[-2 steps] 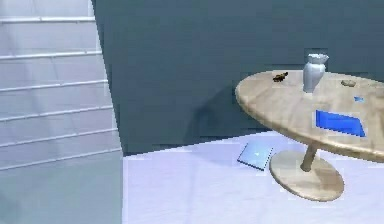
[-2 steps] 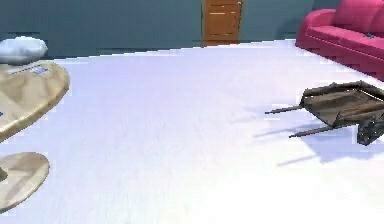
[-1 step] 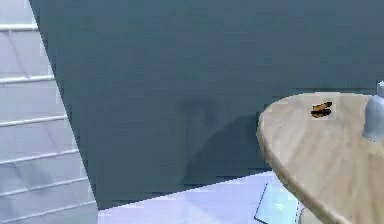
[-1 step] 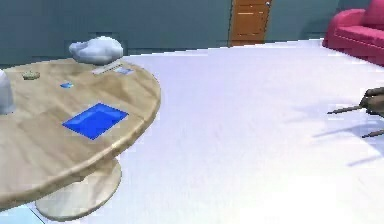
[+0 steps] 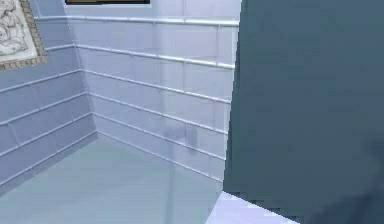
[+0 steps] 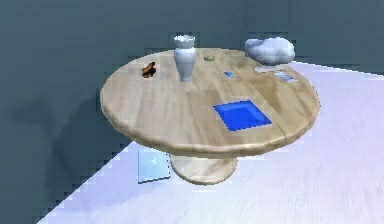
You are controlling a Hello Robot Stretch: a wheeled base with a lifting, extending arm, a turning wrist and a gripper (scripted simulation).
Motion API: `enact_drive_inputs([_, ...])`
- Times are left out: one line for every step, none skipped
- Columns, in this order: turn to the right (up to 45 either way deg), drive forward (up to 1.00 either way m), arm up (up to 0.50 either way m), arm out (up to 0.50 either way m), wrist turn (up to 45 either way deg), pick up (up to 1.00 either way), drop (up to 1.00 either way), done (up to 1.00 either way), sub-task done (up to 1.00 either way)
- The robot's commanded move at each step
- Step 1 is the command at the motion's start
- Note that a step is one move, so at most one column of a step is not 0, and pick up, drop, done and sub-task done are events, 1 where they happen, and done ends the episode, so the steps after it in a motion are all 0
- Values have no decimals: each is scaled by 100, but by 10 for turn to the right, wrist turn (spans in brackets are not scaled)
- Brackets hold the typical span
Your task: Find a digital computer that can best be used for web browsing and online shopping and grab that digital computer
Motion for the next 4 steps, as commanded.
enact_drive_inputs([-120,0,0,0,0,0,0,0,0])
enact_drive_inputs([450,0,0,0,0,0,0,0,0])
enact_drive_inputs([90,0,0,0,0,0,0,0,0])
enact_drive_inputs([0,85,0,0,0,0,0,0,0])
